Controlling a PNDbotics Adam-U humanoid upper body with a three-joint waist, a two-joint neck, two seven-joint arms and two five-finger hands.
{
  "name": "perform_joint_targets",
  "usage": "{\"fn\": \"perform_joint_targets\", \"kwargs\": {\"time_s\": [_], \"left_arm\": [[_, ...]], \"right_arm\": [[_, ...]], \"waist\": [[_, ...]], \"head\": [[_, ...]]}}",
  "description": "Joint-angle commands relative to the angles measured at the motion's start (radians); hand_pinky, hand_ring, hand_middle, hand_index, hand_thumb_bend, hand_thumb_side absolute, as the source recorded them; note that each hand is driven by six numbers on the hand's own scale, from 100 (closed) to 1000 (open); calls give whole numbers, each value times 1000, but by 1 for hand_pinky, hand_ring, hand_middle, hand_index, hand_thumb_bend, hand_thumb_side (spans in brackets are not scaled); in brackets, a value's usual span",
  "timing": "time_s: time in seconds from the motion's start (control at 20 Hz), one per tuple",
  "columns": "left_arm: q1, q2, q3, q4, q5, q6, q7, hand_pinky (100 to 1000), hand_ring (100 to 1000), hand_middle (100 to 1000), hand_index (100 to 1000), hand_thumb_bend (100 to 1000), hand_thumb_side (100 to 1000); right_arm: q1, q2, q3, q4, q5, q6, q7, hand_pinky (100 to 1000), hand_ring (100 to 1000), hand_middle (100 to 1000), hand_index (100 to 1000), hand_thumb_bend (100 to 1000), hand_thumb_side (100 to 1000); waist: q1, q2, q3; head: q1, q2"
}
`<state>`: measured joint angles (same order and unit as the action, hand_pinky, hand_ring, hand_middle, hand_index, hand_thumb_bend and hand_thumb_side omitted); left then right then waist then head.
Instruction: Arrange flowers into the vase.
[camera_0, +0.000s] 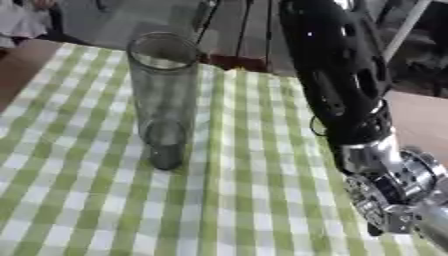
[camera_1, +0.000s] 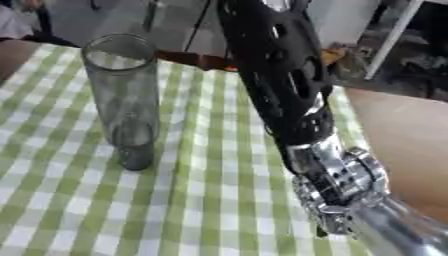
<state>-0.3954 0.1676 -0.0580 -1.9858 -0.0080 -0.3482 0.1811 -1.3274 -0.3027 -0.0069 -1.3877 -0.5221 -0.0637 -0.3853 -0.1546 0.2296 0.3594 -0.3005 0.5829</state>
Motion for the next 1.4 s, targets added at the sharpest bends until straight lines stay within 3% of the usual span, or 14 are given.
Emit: {"fn": "perform_joint_targets", "kwargs": {"time_s": [0.05, 0.85, 1.4], "left_arm": [[-15, 17, -4, -14, 5, -2, -5, 590, 878, 913, 916, 100, 854], [-23, 8, -6, -14, 7, -3, -7, 588, 878, 913, 915, 100, 858], [-23, 3, -5, -14, 8, -3, -6, 588, 879, 913, 915, 100, 862]], "right_arm": [[-42, -7, -13, 15, 5, -4, -12, 100, 100, 100, 100, 100, 421], [-19, 43, 12, -6, 32, -67, 32, 100, 100, 100, 100, 100, 437], [6, 66, 44, -9, 36, -43, 72, 100, 100, 100, 100, 100, 435]], "waist": [[8, -21, 2], [1, -4, 28], [-6, 2, 38]], "head": [[-1, -15], [-9, -30], [-11, -29]]}}
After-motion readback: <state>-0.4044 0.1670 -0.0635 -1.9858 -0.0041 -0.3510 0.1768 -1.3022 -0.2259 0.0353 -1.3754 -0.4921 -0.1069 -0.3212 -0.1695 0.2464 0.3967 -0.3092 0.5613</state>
